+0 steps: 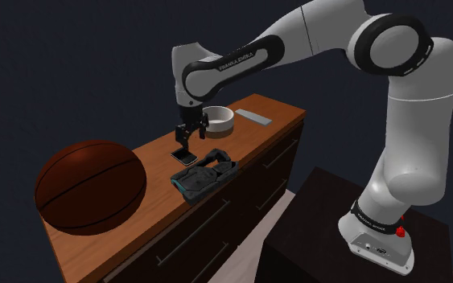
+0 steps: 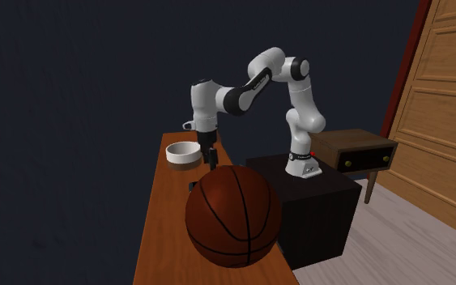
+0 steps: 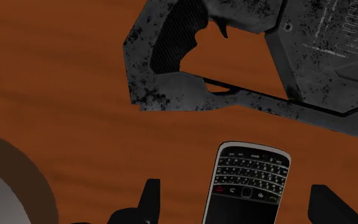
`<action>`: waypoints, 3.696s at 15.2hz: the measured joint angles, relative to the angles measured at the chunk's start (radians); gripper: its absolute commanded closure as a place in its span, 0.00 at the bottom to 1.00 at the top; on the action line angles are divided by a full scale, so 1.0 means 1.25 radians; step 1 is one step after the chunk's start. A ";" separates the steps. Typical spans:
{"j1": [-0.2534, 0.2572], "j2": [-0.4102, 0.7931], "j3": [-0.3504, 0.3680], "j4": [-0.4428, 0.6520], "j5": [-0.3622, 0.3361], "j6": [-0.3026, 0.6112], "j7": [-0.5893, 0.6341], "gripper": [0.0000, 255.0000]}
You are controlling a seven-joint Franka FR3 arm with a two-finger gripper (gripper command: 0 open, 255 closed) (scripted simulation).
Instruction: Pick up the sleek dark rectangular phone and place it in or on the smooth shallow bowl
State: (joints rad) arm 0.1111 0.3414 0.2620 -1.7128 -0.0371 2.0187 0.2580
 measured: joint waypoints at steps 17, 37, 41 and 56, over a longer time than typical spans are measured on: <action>0.035 0.176 -0.011 0.131 -0.032 0.053 0.033 0.00; 0.034 0.150 -0.007 0.166 -0.026 -0.007 0.033 1.00; 0.033 0.136 -0.005 0.190 -0.023 -0.044 0.031 1.00; 0.037 0.110 0.000 0.313 -0.016 -0.192 0.032 1.00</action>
State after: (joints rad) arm 0.1577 0.4786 0.2620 -1.3216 -0.0574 1.7783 0.2978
